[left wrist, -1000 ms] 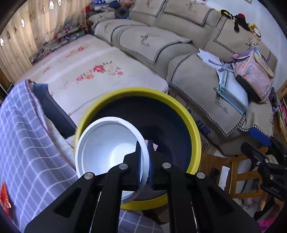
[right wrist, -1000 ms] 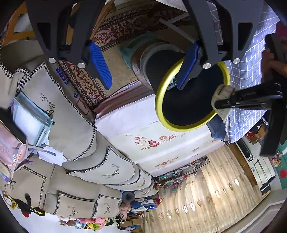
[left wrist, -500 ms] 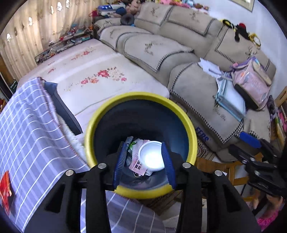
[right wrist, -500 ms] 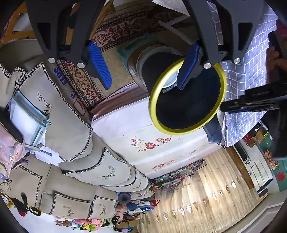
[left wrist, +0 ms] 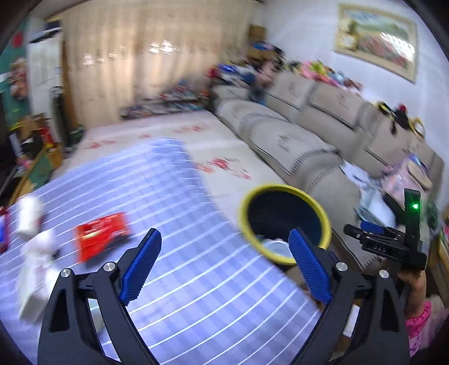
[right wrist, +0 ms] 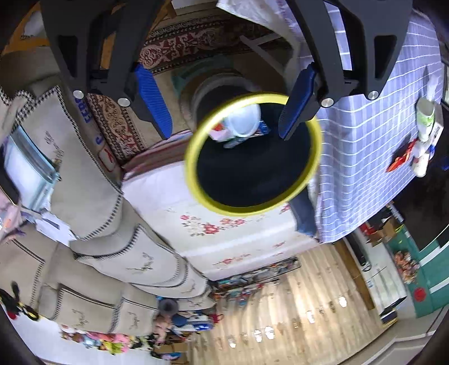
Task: Collect trash
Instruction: 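Move both tools back over the table toward the red snack wrapper, then grasp the red snack wrapper with the right gripper, then carry the wrapper over the bin and open the right gripper, then grasp the white-and-green box with the left gripper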
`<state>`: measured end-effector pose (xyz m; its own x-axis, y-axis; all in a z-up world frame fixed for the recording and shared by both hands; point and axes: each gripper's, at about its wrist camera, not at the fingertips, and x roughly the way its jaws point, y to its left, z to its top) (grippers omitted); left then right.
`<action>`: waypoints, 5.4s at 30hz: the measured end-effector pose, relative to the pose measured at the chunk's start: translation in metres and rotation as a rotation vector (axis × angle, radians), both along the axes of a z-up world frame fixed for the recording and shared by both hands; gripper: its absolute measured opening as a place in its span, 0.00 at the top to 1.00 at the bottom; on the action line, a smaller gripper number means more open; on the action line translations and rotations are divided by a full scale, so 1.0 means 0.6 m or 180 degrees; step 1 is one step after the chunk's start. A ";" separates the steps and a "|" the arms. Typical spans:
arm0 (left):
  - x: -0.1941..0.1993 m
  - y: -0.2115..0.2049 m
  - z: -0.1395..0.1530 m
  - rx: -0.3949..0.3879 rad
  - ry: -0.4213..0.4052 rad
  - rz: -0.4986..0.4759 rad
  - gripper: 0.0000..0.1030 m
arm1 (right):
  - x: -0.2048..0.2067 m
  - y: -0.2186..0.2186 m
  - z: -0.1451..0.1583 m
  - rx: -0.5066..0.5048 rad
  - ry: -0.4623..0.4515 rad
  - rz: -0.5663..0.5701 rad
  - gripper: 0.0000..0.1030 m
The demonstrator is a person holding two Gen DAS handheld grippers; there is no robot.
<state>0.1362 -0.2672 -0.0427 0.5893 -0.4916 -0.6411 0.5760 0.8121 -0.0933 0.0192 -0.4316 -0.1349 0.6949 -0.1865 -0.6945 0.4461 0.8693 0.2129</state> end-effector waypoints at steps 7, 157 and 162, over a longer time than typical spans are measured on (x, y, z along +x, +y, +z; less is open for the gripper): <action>-0.048 0.211 0.016 -0.0008 -0.0188 0.0828 0.10 | 0.085 0.123 0.023 -0.0079 -0.0049 0.0610 0.28; 0.078 0.399 -0.145 0.0607 0.0020 0.1017 0.13 | 0.223 0.101 -0.038 -0.0405 0.0496 0.0171 0.46; 0.092 0.388 -0.160 0.0758 -0.0011 0.0980 0.14 | 0.231 0.108 -0.036 -0.0423 0.0511 0.0220 0.46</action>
